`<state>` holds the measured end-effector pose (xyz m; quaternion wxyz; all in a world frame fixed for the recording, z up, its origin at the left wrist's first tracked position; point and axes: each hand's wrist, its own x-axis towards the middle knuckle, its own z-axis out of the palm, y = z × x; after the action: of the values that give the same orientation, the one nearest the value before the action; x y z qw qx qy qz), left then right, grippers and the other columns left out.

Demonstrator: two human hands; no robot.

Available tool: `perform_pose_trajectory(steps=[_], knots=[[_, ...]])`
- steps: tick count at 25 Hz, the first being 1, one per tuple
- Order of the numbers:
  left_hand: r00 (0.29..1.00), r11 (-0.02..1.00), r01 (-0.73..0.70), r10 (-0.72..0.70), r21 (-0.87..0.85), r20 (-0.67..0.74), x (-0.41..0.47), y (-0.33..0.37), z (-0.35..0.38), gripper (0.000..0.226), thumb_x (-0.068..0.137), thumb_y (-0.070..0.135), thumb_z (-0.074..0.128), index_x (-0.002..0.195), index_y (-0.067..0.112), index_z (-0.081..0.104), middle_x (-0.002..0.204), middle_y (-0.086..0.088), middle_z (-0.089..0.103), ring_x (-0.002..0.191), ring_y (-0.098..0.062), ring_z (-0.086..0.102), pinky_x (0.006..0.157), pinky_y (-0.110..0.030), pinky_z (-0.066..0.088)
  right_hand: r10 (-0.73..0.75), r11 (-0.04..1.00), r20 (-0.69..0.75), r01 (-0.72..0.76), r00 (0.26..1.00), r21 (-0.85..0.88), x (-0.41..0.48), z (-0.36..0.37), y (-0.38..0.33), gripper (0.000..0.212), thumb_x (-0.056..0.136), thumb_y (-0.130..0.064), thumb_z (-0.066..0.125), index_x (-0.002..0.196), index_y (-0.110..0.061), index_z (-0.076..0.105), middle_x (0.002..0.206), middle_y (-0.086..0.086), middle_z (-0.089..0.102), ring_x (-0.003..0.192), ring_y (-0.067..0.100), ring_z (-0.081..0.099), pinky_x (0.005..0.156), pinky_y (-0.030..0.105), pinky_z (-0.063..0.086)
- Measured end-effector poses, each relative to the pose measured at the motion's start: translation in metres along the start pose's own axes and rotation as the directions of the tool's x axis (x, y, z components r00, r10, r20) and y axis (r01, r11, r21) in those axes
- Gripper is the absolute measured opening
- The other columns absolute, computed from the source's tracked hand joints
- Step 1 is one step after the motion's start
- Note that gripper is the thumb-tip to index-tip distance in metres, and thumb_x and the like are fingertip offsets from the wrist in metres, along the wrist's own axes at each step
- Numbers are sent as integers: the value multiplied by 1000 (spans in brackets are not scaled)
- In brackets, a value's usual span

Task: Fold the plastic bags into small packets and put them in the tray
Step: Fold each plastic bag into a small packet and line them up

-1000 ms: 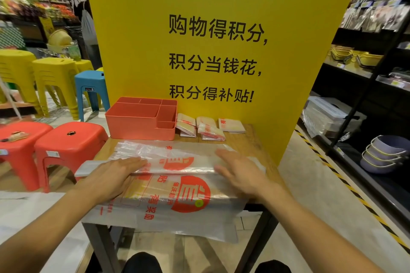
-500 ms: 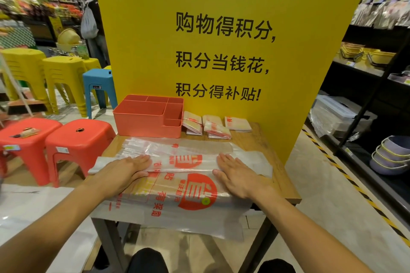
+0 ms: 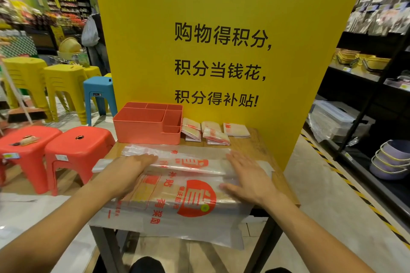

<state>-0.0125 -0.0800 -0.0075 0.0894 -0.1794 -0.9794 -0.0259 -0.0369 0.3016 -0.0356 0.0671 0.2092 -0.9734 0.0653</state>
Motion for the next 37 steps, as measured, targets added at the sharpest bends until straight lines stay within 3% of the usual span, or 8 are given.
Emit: perform_pose_trajectory(steps=[3, 8, 15, 19, 24, 29, 32, 37], knots=[[996, 999, -51, 51, -11, -70, 9, 21, -11, 63, 102, 7, 50, 155, 40, 40, 156, 10, 50, 134, -15, 57, 109, -33, 45, -101, 995, -104, 99, 989, -18, 13, -4, -36, 67, 96, -53, 62, 155, -29, 40, 161, -1, 43, 147, 19, 40, 124, 36, 22], [995, 999, -41, 42, 8, -86, 4, -8, -24, 63, 99, 3, 56, 150, 40, 50, 145, 12, 61, 125, -12, 62, 103, -30, 50, -33, 996, -112, 23, 993, -86, 7, -22, -12, 24, 99, -33, 61, 123, -33, 61, 106, -4, 70, 98, 16, 69, 84, 31, 56], [996, 993, 85, -87, 82, 13, 8, -11, -11, 55, 102, 29, 55, 153, 43, 41, 153, 10, 53, 137, -14, 53, 111, -39, 47, -69, 985, -178, 39, 982, -166, -1, -38, 6, 24, 108, -31, 45, 121, -32, 65, 98, -5, 75, 81, 16, 69, 64, 34, 53], [988, 996, -90, 90, 9, -128, 31, 78, -14, 56, 102, 47, 54, 155, 38, 40, 150, 9, 57, 132, -14, 58, 110, -40, 49, -201, 943, -203, 133, 958, -306, 5, -51, -21, 18, 106, -32, 48, 112, -29, 65, 92, -5, 74, 74, 20, 68, 56, 29, 40], [939, 965, -225, 252, 138, -234, 48, 132, -11, 31, 94, 26, 58, 123, 34, 63, 111, 7, 76, 97, -21, 71, 76, -37, 57, -272, 908, -252, 162, 929, -385, -1, -54, -30, 5, 98, -33, 65, 96, -30, 60, 80, -6, 70, 62, 19, 63, 47, 28, 36], [933, 968, -230, 247, 95, -260, 23, 114, 9, 34, 91, 20, 62, 121, 36, 67, 110, 8, 78, 93, -21, 74, 73, -38, 61, -397, 877, -206, 303, 895, -374, -15, -51, -7, 21, 92, -17, 71, 108, -31, 70, 101, -6, 73, 86, 21, 69, 71, 34, 53], [920, 972, -230, 231, 41, -315, 2, 108, 22, 47, 83, 22, 79, 128, 32, 71, 120, 9, 76, 105, -18, 74, 84, -40, 63, -482, 847, -213, 389, 850, -363, -17, -62, -15, 9, 93, -25, 71, 100, -29, 74, 104, -7, 73, 95, 19, 67, 83, 36, 49], [904, 957, -286, 256, -40, -342, -18, 123, 39, 43, 78, 22, 80, 119, 30, 73, 110, 10, 76, 96, -16, 72, 76, -34, 59, -516, 822, -122, 450, 848, -350, 1, -71, -50, 15, 87, -34, 77, 99, -27, 71, 95, -7, 73, 96, 23, 68, 95, 43, 51]])
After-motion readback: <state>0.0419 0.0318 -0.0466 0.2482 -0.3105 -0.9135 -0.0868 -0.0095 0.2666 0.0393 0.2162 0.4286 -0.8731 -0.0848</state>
